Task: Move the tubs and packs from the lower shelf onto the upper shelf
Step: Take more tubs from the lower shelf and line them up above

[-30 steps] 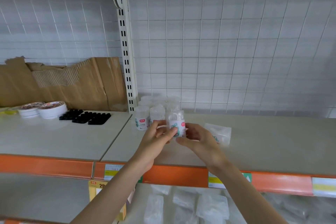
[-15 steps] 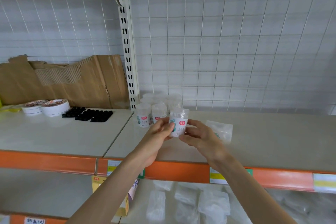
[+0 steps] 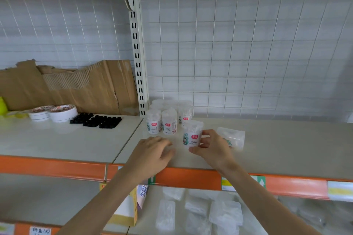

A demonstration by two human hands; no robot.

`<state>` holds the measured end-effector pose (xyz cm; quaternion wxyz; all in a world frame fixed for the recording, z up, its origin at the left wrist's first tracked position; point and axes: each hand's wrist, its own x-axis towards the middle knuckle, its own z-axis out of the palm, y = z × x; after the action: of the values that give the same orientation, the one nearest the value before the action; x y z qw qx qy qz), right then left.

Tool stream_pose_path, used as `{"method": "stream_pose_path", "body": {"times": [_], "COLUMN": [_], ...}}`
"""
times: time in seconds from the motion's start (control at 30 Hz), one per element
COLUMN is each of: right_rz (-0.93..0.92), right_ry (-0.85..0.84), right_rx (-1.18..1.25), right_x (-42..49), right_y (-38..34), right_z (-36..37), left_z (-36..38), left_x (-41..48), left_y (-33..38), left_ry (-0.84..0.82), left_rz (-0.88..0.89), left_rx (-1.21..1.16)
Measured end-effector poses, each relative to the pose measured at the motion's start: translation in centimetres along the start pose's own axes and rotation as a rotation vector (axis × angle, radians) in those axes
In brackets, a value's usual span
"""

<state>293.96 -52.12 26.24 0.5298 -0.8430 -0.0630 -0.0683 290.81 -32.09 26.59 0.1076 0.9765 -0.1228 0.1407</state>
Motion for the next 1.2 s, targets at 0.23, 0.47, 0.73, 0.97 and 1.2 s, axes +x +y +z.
{"method": "stream_pose_path", "body": {"times": [0.23, 0.47, 0.73, 0.97, 1.2], "right_rz": [0.026, 0.03, 0.024, 0.027, 0.05], "right_ry": [0.023, 0.062, 0.07, 0.09, 0.085], "right_rx": [-0.259, -0.385, -0.438, -0.458, -0.467], "right_x": [2.7, 4.9, 5.9, 5.9, 5.9], "right_y": [-1.6, -1.6, -1.2, -1.2, -1.3], "right_z": [1.2, 3.0, 3.5, 3.7, 3.7], "left_z": [1.5, 1.8, 2.3, 2.4, 2.3], "left_x": [0.1, 0.0, 0.0, 0.0, 0.1], "left_y": [-1.4, -1.3, -1.6, -1.6, -1.8], "left_ry": [-0.077, -0.039, -0.002, 0.026, 0.007], "left_rz": [0.029, 0.038, 0.043, 0.059, 0.079], "left_rx": [0.06, 0.096, 0.111, 0.119, 0.122]}}
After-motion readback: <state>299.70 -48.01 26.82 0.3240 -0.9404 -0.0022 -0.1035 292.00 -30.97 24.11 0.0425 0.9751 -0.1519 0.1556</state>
